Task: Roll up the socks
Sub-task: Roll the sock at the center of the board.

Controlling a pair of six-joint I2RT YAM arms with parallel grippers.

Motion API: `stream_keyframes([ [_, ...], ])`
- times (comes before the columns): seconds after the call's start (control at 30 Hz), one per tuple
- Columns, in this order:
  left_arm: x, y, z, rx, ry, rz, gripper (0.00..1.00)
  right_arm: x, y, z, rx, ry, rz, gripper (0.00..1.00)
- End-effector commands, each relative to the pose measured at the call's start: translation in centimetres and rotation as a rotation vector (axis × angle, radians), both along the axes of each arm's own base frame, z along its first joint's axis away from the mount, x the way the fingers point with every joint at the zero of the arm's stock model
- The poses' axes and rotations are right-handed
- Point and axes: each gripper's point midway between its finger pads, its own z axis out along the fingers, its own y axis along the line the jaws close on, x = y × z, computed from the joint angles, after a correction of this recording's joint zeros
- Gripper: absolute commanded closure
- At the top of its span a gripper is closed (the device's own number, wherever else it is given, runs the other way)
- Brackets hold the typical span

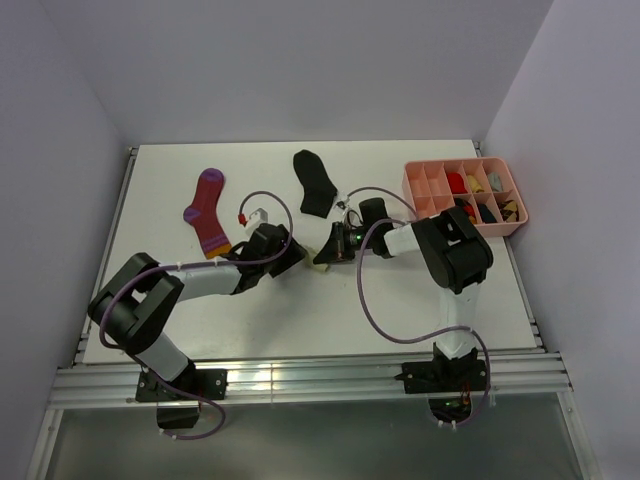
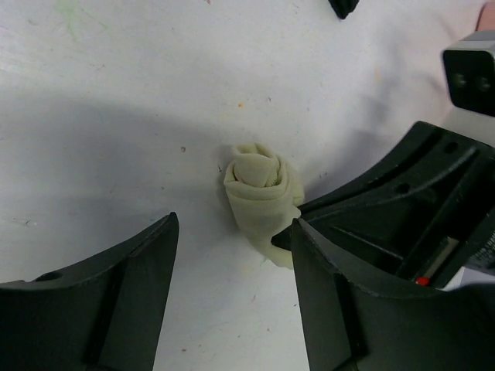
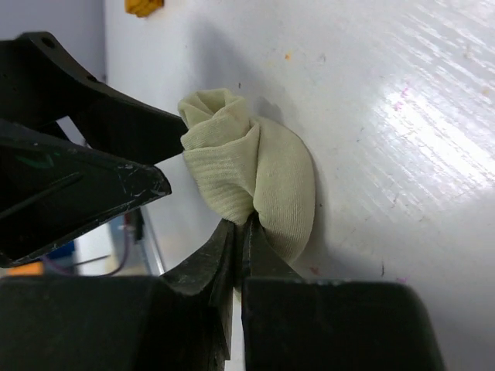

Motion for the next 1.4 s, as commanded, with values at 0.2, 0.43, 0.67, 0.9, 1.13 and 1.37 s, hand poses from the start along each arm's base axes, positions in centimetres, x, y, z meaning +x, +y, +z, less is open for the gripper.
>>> stream_keyframes([
  [0.2, 1.6, -1.5, 0.9, -0.041, -0.052, 0.005, 0.37, -0.3, 0.1, -1.0, 0.064, 0.246, -0.022, 1.0],
  [0.43, 2.7, -1.8, 0.1, -0.035, -0.04, 0.034, 0.39, 0.0, -0.3, -1.5, 0.051, 0.276, -0.037, 1.0],
  [0.67, 3.0, -1.9, -0.6, -0.031, -0.025, 0.049, 0.46, 0.1, -0.8, -2.5, 0.035, 0.298, -0.063, 1.0],
  [0.9, 2.9, -2.5, -1.8, -0.037, -0.003, 0.024, 0.61, 0.2, -1.3, -3.4, 0.005, 0.3, -0.091, 1.0],
  [1.13, 2.8, -2.7, -2.4, -0.011, 0.003, -0.006, 1.0, 0.9, -2.3, -3.4, -0.083, 0.224, -0.129, 0.92],
  [1.37, 2.6, -2.4, -1.9, 0.061, 0.028, -0.036, 1.0, 2.5, -4.6, 0.4, -0.248, -0.065, -0.194, 0.64],
])
